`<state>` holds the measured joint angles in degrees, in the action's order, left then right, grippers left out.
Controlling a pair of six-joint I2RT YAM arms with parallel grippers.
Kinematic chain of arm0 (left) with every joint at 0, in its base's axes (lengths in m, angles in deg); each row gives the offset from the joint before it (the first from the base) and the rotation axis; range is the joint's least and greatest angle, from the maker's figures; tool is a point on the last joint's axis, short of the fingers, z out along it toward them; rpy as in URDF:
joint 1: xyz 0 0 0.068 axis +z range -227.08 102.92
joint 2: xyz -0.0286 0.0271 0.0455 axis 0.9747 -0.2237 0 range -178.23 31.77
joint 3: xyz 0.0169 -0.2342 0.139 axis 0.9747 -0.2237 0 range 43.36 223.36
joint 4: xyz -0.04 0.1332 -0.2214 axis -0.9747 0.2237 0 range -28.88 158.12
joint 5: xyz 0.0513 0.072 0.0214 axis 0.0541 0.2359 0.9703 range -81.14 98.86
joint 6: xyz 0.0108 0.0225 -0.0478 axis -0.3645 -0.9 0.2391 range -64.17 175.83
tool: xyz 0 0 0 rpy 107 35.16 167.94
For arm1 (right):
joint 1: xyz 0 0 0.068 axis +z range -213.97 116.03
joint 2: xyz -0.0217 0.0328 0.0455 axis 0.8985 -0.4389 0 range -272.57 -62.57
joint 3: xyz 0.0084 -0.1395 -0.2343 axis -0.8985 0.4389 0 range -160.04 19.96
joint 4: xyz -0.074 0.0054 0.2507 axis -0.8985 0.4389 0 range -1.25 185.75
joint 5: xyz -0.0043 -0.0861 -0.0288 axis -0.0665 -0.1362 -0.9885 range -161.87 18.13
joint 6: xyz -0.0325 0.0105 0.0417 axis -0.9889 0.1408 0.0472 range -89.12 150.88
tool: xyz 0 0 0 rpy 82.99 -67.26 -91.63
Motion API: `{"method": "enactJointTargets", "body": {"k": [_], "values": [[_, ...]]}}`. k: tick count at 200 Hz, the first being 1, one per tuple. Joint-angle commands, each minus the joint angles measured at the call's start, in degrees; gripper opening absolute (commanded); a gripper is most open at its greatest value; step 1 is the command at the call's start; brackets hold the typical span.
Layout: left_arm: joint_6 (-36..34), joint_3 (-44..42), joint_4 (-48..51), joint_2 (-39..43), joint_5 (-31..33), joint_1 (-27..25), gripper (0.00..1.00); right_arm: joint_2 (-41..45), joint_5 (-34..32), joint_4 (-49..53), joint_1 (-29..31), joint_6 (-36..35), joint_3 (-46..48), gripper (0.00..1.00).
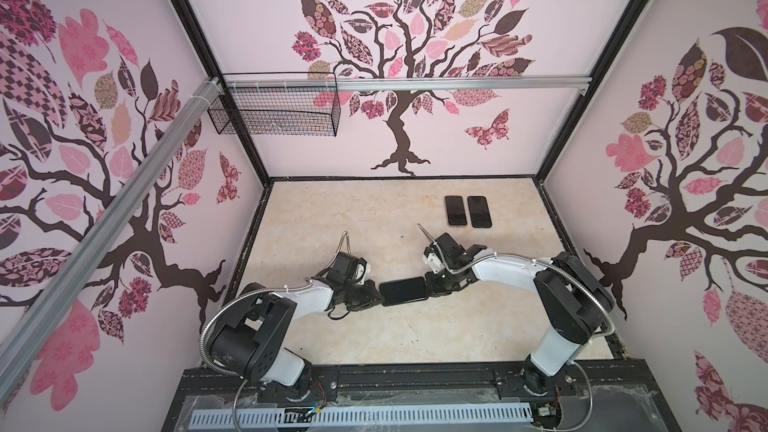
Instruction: Put the phone into the phone case
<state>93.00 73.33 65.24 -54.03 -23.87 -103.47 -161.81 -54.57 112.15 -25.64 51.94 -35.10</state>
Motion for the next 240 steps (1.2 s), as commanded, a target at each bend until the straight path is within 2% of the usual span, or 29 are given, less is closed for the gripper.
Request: {"method": "enactJointTargets", "body": {"k": [1,47,141,169,199,240], "values": [[-0.34,-1.23,-2.64,-1.83,1.02,-1.37,0.14,-7.64,-7.7,-2.06,3.19,-1.83,1.89,0.14],[-0.54,-1.06,-1.57,-1.34,1.79,-1.38,0.14,-9.11,-10.83,-0.83,4.38,-1.9,1.15,0.15],[-1.45,0.03,1.27,-0.12,4.11,-1.36,0.14,-11.76,-22.89,5.83,7.08,-3.12,-2.14,0.17],[-1.75,0.64,2.86,0.53,5.46,-1.37,0.14,-10.48,-21.36,5.47,7.18,-3.37,-2.11,0.17],[-1.48,0.92,3.82,2.22,6.88,-1.38,0.14,-6.36,-16.24,4.29,6.98,-3.74,-1.98,0.18],[-2.3,3.21,7.22,4.73,8.12,-0.94,0.21,-0.33,-12.08,6.01,4.85,-4.53,-4.64,0.19]]}}
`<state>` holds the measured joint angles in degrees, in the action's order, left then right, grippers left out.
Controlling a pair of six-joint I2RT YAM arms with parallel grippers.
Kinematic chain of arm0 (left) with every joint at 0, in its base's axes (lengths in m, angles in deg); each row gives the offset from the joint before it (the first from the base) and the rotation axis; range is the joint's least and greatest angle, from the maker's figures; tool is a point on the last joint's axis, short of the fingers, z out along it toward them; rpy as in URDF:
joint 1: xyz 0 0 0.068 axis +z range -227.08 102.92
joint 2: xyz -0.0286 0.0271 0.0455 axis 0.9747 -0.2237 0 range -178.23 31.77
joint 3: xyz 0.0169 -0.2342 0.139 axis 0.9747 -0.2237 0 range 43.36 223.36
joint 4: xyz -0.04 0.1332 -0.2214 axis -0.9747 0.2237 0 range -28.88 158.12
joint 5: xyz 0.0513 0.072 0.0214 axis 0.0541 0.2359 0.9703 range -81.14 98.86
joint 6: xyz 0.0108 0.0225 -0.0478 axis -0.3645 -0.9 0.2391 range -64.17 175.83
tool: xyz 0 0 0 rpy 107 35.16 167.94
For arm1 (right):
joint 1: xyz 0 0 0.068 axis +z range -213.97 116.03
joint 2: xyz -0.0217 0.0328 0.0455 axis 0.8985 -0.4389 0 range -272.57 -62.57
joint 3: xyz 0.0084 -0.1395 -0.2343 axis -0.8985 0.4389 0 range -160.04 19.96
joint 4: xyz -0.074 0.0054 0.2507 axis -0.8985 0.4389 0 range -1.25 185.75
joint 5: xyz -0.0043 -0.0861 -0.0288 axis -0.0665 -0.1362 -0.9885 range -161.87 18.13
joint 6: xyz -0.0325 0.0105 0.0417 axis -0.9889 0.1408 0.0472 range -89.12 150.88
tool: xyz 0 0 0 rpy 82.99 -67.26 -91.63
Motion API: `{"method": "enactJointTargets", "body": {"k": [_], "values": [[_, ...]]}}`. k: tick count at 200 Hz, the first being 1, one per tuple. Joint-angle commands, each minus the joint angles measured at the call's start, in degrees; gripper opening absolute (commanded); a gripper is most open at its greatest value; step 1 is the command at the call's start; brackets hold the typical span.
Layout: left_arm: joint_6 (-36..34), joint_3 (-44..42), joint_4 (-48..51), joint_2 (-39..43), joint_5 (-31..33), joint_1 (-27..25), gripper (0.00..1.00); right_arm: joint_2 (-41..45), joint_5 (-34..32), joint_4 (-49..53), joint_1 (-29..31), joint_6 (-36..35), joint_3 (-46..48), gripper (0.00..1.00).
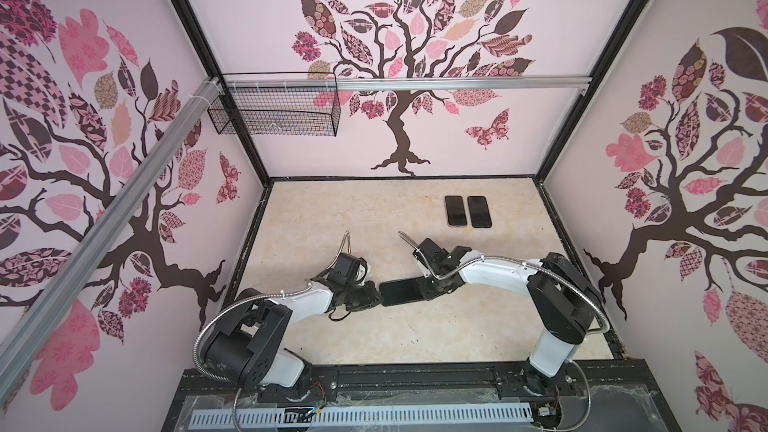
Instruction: Put the phone into the phone case
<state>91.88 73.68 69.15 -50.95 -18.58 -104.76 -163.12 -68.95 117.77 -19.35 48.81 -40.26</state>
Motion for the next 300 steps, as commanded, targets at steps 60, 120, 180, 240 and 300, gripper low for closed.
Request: {"method": "enactJointTargets", "body": {"k": [60,120,180,240,300], "values": [[-1.63,6.04,3.6,2.31,0.12,3.01,0.33,8.36,16.71,-1.12,-9.96,-4.2,-0.68,0.27],[-2.19,9.37,2.73,-2.13,-2.52,4.3,0.3,6.25,23.58,-5.43,-14.37,-4.31,-0.4,0.25],[-1.6,9.66,3.21,-4.59,-1.75,4.31,0.24,1.93,22.73,-6.16,-14.44,-4.5,-0.68,0.24],[-1.52,9.6,3.13,-6.58,-1.3,4.3,0.19,-1.16,21.9,-5.82,-14.41,-5.16,-0.78,0.22],[-1.85,9.21,2.16,-7.79,-1.47,4.25,0.14,-3.97,22.74,-6.69,-14.47,-5.02,-0.95,0.19]]}}
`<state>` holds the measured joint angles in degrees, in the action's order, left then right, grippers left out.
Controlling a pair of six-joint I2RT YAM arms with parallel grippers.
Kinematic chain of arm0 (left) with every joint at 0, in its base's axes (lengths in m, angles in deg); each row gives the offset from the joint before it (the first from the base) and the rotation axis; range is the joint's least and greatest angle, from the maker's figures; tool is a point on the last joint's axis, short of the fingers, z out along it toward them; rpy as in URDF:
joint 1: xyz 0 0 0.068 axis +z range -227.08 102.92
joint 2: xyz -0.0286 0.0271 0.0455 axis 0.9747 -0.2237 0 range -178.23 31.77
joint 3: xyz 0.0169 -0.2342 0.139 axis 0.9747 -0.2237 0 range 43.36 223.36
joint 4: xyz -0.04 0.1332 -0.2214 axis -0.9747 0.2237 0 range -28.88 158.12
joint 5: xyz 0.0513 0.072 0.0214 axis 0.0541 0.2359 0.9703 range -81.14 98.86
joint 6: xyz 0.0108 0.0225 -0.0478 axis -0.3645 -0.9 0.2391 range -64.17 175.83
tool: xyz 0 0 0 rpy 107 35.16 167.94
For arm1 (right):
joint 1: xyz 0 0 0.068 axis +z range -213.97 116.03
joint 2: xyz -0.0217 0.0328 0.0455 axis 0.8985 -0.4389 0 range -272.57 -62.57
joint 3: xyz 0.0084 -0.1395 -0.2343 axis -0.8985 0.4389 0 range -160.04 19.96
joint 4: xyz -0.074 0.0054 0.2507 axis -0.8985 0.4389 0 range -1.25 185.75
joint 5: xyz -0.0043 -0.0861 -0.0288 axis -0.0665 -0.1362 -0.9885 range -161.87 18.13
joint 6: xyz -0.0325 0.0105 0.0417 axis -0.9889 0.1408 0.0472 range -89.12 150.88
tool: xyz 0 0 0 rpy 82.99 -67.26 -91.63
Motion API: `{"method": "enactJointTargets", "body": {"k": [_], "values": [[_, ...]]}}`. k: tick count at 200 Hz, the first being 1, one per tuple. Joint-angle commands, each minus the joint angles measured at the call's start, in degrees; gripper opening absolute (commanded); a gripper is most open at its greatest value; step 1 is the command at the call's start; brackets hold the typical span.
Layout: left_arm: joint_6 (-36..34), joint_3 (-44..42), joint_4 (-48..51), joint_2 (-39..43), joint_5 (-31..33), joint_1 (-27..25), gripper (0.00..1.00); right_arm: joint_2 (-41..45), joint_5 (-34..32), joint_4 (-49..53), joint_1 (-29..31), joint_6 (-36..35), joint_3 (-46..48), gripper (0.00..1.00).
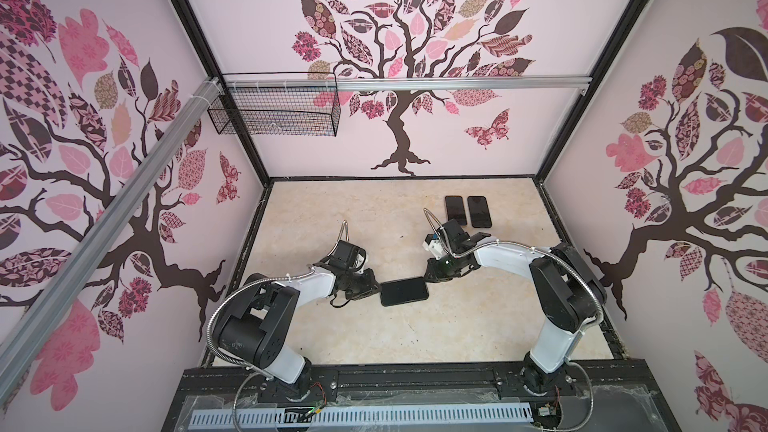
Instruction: Put the phone into the phone case
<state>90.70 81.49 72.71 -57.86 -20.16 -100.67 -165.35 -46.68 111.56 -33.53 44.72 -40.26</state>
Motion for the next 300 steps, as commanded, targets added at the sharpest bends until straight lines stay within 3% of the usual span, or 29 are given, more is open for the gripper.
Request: {"method": "enactJointTargets", "body": {"k": [1,146,300], "values": [[-0.67,1.41,-1.45,-0.89,0.06,0.15,0.14,-1.78,0.47,-0.48,-0.24,-0.93,-0.99,0.19],[-0.6,1.25,-3.51,-3.14,-1.04,-1.26,0.09,-7.28,3.55,-0.41,-0.15,-1.84,-1.03,0.16],[0.06,1.33,-4.51,-4.45,-1.0,-2.51,0.07,-14.11,-5.66,1.53,5.34,-1.18,-4.11,0.12]]}}
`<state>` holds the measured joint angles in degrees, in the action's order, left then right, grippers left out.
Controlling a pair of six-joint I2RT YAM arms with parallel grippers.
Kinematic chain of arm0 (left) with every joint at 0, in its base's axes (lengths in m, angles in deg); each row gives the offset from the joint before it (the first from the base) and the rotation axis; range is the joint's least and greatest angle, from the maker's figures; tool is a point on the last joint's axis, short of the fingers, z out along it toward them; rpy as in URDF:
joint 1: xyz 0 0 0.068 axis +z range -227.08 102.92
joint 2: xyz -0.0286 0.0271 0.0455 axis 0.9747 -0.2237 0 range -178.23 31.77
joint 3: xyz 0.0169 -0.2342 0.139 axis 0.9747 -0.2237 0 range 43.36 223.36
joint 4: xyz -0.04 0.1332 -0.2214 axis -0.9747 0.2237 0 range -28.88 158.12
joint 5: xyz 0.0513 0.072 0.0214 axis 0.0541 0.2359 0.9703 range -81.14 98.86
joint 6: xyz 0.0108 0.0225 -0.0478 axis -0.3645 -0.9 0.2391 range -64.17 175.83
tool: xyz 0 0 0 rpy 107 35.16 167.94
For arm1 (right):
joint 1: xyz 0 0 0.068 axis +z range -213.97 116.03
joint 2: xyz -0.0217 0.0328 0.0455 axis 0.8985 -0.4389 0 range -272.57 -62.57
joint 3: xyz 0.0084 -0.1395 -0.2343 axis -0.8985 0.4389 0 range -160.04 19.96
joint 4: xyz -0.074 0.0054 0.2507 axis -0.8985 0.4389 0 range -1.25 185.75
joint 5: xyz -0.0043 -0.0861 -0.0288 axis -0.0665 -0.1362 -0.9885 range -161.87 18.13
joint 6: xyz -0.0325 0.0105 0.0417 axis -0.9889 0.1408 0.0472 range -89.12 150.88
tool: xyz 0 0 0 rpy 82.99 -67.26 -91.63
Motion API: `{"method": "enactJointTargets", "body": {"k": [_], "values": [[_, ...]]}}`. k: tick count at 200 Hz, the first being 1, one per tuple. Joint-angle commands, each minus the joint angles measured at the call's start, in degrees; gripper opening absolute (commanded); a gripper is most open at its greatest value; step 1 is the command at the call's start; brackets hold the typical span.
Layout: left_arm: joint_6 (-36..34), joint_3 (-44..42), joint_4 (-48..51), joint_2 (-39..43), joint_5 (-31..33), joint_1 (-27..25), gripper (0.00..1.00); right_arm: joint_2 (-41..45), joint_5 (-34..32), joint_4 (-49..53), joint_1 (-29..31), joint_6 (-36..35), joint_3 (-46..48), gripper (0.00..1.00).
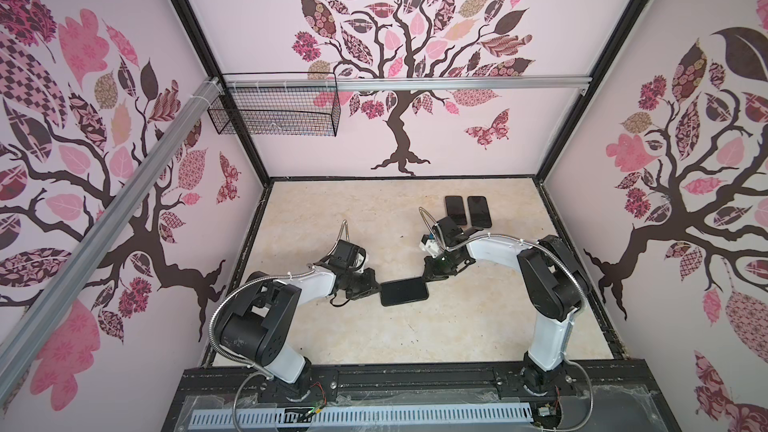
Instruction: Put the phone into the phone case
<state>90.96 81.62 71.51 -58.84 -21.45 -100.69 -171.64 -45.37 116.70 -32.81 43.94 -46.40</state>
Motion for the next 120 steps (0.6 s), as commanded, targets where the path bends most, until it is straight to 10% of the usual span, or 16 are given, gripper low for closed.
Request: {"method": "enactJointTargets", "body": {"k": [1,120], "values": [[-0.18,1.2,-3.34,-3.5,0.27,-2.49,0.07,-7.9,-7.03,-3.6,4.7,-0.36,1.99,0.12],[-0.08,1.12,-3.72,-3.79,0.25,-2.66,0.06,-13.3,-8.4,-2.18,8.25,-0.67,0.22,0.08]]}}
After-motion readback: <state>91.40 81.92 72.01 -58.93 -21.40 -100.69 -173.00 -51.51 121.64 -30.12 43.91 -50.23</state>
